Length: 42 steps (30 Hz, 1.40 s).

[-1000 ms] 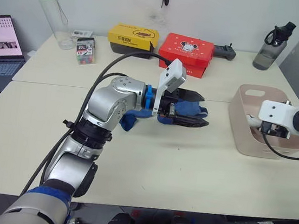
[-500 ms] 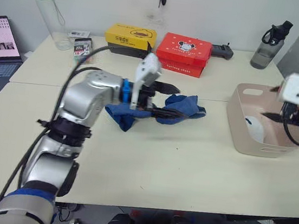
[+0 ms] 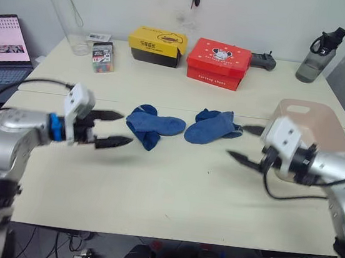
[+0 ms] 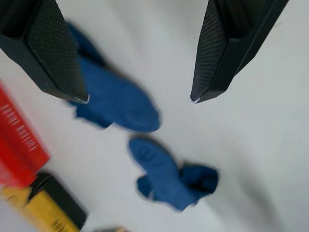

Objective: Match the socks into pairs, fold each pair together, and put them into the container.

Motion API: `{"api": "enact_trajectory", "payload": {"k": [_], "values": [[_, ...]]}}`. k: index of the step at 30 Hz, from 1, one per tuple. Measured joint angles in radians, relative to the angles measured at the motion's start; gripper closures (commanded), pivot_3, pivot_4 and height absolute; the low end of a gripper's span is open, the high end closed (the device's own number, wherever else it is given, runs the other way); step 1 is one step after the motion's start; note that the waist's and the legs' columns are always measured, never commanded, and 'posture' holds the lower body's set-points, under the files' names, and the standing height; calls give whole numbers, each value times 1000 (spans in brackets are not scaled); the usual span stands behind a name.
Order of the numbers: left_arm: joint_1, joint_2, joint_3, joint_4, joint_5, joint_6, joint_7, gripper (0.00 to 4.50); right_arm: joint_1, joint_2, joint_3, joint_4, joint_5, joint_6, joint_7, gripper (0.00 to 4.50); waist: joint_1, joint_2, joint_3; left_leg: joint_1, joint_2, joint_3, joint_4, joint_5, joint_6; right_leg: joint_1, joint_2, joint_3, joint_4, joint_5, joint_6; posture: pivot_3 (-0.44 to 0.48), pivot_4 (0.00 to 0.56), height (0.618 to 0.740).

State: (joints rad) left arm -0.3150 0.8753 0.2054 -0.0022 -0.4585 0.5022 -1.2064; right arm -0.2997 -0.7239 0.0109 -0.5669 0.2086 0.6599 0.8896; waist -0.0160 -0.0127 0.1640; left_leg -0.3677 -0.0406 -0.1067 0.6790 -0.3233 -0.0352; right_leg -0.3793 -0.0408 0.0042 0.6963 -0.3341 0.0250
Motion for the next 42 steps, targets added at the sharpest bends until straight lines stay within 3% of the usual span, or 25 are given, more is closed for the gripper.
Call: {"api": "enact_trajectory", "payload": {"k": [2,6,15,23,32,35,42], "values": [[81,1,33,-16,-12,3,4,0,71,26,29,-27,-8,-4,-39,879,-1,0,0,1,0,0,0,0,0,0,0,0,1,0,0,0,150,740],[136,1,78,-58,-66,73,25,0,147,100,63,-58,14,38,-109,22,-1,0,0,1,1,-1,0,0,0,1,1,-1,2,1,-1,0,150,740],[128,-2,91,-185,-133,105,87,0,117,152,60,-62,48,101,-219,22,-10,0,0,3,1,-1,0,0,0,1,1,0,2,1,-2,0,150,740],[36,-33,55,-241,-156,79,108,0,-157,323,61,275,-28,129,-440,22,-16,0,0,3,0,2,-1,0,-1,0,2,2,2,1,-2,0,150,740],[26,-64,17,-222,-153,30,102,0,-392,446,48,702,-96,36,-567,22,-22,0,0,3,1,3,-1,0,-1,-2,2,3,3,2,-2,0,150,740],[26,-65,16,-219,-152,18,99,0,-402,470,49,770,-106,13,-571,583,-24,0,0,2,1,3,-1,0,-1,-2,2,3,2,2,-2,0,150,740],[21,-65,-6,-213,-149,5,85,0,-407,486,54,829,-120,-30,-574,3091,-28,0,0,2,1,4,-1,0,-1,-2,2,3,3,2,-2,0,150,740]]}}
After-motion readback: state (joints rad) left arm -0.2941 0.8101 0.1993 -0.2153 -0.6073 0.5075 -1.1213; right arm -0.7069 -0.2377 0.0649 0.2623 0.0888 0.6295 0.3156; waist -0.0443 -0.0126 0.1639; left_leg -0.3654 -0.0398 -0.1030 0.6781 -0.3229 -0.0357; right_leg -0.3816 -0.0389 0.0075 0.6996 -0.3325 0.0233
